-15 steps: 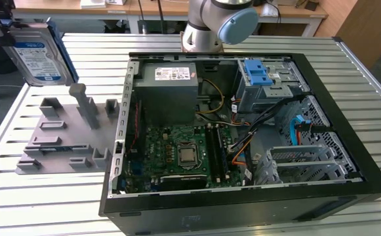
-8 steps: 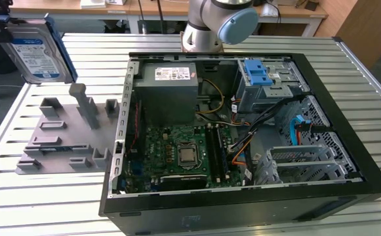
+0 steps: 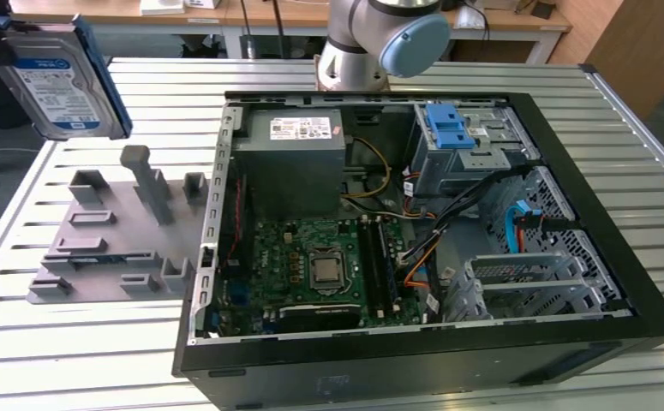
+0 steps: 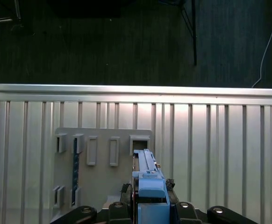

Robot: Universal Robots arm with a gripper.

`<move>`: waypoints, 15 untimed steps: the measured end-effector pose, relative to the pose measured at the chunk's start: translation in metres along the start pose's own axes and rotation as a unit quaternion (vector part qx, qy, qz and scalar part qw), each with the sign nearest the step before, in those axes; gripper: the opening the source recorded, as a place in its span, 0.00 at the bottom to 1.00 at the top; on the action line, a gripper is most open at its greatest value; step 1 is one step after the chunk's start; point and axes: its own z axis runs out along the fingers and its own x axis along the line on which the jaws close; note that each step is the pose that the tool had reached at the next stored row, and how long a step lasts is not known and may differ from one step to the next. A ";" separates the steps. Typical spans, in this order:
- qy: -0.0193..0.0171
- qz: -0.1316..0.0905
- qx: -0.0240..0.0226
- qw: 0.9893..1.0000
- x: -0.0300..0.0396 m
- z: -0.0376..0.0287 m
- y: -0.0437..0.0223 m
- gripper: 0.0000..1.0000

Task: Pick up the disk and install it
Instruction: 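Pick up the disk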

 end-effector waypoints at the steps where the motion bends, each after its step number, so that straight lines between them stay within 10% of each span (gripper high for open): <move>1: 0.000 0.000 0.000 1.000 0.0000 -0.0015 0.0000 0.36; 15: 0.000 0.000 0.000 1.000 -0.0002 -0.0236 0.0005 0.36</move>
